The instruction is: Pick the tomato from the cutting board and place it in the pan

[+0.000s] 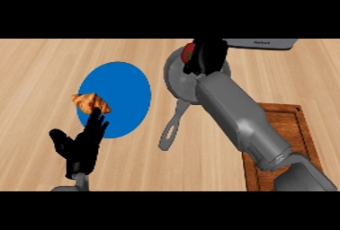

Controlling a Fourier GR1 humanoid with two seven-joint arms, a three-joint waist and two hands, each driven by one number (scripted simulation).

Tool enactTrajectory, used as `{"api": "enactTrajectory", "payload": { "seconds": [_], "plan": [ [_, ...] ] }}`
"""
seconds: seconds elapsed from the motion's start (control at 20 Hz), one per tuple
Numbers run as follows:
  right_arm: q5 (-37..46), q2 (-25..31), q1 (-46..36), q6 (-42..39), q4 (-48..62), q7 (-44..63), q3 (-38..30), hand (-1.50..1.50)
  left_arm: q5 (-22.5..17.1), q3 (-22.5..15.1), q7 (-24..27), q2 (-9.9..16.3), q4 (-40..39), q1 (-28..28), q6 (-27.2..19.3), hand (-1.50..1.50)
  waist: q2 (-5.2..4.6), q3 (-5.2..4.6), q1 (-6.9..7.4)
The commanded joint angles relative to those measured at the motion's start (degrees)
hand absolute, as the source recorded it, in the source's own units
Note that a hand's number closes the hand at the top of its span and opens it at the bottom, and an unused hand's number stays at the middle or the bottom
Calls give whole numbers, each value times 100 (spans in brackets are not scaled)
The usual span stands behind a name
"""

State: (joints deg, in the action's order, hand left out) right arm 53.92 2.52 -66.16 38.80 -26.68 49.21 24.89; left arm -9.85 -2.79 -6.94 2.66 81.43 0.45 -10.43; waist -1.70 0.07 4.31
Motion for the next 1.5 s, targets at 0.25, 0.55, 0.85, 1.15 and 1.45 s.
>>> {"api": "enactTrajectory", "payload": {
  "seconds": [0.25,0.55,0.85,1.15,1.45],
  "plan": [
    [-784,254,-193,-450,1277,-734,-928,-150,-16,43,-11,23,-96,-163,39,0,-99,1,153],
    [-872,497,-20,254,1435,-1797,-1129,-150,67,-121,-18,-88,-131,-104,23,0,-120,9,177],
    [-2005,316,292,1023,462,-3114,-2125,-150,60,-84,-6,-75,-1,47,-24,0,-96,42,134],
    [-3328,214,660,709,-273,-4517,-3137,-150,3,-42,77,-10,35,180,86,0,-41,37,18],
    [-4595,208,1242,-794,-754,-6177,-3902,-150,-99,167,-96,-3,-5,150,-56,0,73,15,-228]
  ]
}}
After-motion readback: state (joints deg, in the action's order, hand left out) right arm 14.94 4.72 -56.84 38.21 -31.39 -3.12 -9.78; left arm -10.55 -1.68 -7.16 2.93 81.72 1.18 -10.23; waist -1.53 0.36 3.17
